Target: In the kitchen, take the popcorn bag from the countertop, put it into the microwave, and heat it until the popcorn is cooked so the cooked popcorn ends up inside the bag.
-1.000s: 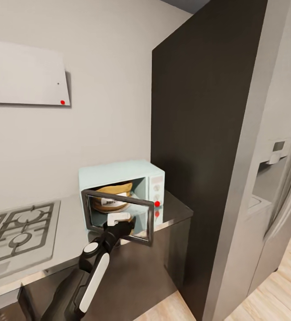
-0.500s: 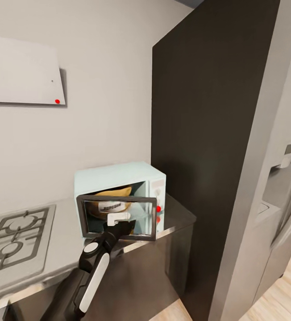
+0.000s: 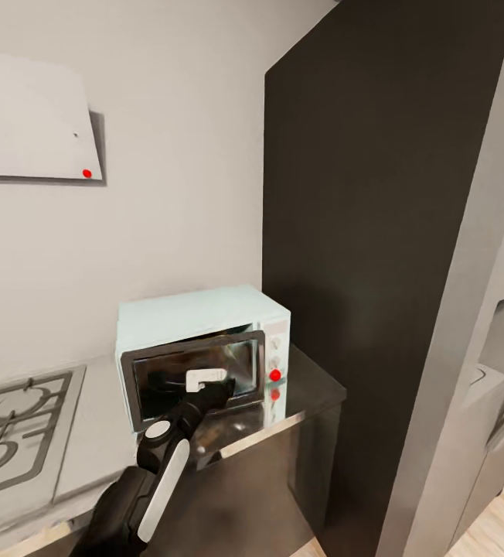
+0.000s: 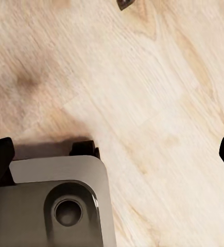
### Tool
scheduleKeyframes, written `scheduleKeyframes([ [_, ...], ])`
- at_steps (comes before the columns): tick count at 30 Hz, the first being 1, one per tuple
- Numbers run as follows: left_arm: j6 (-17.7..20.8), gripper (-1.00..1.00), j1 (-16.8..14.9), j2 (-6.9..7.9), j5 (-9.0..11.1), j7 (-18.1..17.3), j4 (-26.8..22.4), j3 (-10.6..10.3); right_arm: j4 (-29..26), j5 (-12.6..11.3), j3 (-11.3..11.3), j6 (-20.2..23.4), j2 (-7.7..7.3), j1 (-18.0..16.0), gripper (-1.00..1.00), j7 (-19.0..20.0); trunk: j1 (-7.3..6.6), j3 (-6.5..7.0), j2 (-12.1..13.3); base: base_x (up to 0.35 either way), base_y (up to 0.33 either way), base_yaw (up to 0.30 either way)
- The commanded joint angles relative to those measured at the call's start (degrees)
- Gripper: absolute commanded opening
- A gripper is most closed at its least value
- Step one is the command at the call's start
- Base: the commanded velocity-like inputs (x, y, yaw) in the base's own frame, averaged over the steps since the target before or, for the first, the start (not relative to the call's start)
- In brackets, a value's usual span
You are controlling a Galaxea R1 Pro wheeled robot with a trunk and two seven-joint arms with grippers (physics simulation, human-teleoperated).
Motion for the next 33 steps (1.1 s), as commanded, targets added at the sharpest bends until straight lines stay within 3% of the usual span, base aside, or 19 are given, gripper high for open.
scheduleKeyframes([
  [1, 0.2, 1.00, 0.0, 0.02, 0.6, 0.5, -0.1, -0.1, 0.2, 0.4, -0.5, -0.3, -0.04, -0.1, 1.00, 0.1, 0.03, -0.08, 0.0, 0.192, 0.000, 0.000],
  [18, 0.2, 1.00, 0.0, 0.02, 0.6, 0.6, -0.1, -0.1, 0.2, 0.4, -0.5, -0.3, -0.11, -0.1, 1.00, 0.2, 0.03, -0.08, 0.0, 0.139, 0.000, 0.000],
  [27, 0.4, 1.00, 0.0, -0.16, 0.7, 1.3, -0.3, -0.3, 0.2, 0.5, -0.5, -0.2, -0.09, -0.1, 1.00, 0.2, 0.03, -0.08, 0.0, -0.294, 0.000, 0.000],
  [28, 0.4, 1.00, 0.0, -0.16, 0.6, 1.4, -0.3, -2.4, 0.2, 0.5, -0.5, -0.2, -0.07, -0.1, 1.00, 0.2, 0.03, -0.08, 0.0, -0.343, 0.000, 0.000],
  [33, 0.4, 1.00, 0.0, -0.18, 0.6, 1.4, -0.2, -2.9, 0.2, 0.5, -0.5, -0.3, -0.11, -0.1, 1.00, 0.2, 0.03, -0.08, 0.0, -0.343, 0.000, 0.000],
])
